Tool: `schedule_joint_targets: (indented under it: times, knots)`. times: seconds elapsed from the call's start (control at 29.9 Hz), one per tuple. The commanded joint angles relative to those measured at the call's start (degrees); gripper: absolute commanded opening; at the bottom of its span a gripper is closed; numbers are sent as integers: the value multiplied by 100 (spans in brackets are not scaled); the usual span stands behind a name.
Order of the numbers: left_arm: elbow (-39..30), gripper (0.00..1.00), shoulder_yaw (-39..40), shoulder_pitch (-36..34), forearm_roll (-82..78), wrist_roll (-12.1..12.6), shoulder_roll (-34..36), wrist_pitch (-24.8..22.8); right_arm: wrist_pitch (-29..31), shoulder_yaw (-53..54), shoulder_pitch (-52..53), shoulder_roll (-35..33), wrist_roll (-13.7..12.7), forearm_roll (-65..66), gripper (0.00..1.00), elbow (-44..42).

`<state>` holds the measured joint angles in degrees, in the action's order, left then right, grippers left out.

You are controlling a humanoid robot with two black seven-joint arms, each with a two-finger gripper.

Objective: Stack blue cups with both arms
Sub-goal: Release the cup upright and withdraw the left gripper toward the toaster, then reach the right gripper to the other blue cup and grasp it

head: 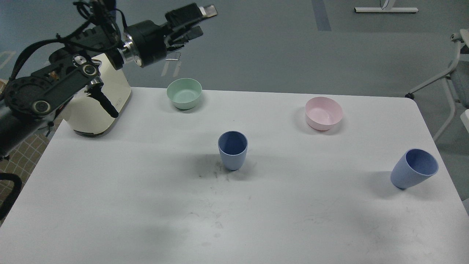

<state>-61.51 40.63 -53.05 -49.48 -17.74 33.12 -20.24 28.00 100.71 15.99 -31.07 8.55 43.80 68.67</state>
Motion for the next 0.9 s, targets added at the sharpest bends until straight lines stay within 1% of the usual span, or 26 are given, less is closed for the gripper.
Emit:
schedule_joint_targets:
  times: [0.0,0.07,0.13,0.17,0.2,0.23,0.27,0.33,0.37,0.43,0.47,0.53,0.63,0.74,0.87]
  knots:
    - [7,98,1015,690,1106,-1,2,11,0,-16,-9,-321,-3,1006,100,146]
    - [138,98,1804,1119,1501,51,-42,11,0,-77,-26,-522,6,1909,100,269]
    - [226,98,2123,1323,1625,60,-51,-6,0,-147,-87,-637,6,2403,100,296]
    - [253,98,2333,1463,1704,69,-51,-33,0,-217,-175,-759,15,2971,100,305]
    - [262,98,2396,1516,1739,77,-51,-42,0,-244,-210,-822,32,3255,100,313]
    - [271,98,2466,1587,1792,121,-25,-50,0,-288,-289,-909,111,3676,100,348]
    - [279,98,2476,1666,1853,174,2,-42,0,-341,-394,-962,268,3906,100,418]
    - [288,98,2476,1754,1880,235,2,-7,0,-498,-605,-1102,357,4075,100,550]
    - [288,98,2476,1754,1880,236,2,-6,0,-499,-606,-1103,357,4076,100,551]
    - [454,98,2476,1763,1889,245,-24,-6,0,-735,-816,-1488,349,4303,100,621]
    - [516,98,2476,1763,1889,245,-33,2,0,-780,-878,-1551,349,4417,100,612]
    - [901,98,2493,1754,1898,236,-77,-24,0,-877,-1089,-1596,357,5004,100,612]
    - [1193,98,2485,1746,1907,236,-112,-68,0,-895,-1378,-1604,375,5567,100,612]
    - [1202,98,2485,1710,1986,227,-323,-77,0,-938,-1642,-1569,384,5885,100,612]
    - [1185,98,2485,1693,2012,227,-376,-77,0,-1316,-1696,-1578,384,6140,100,604]
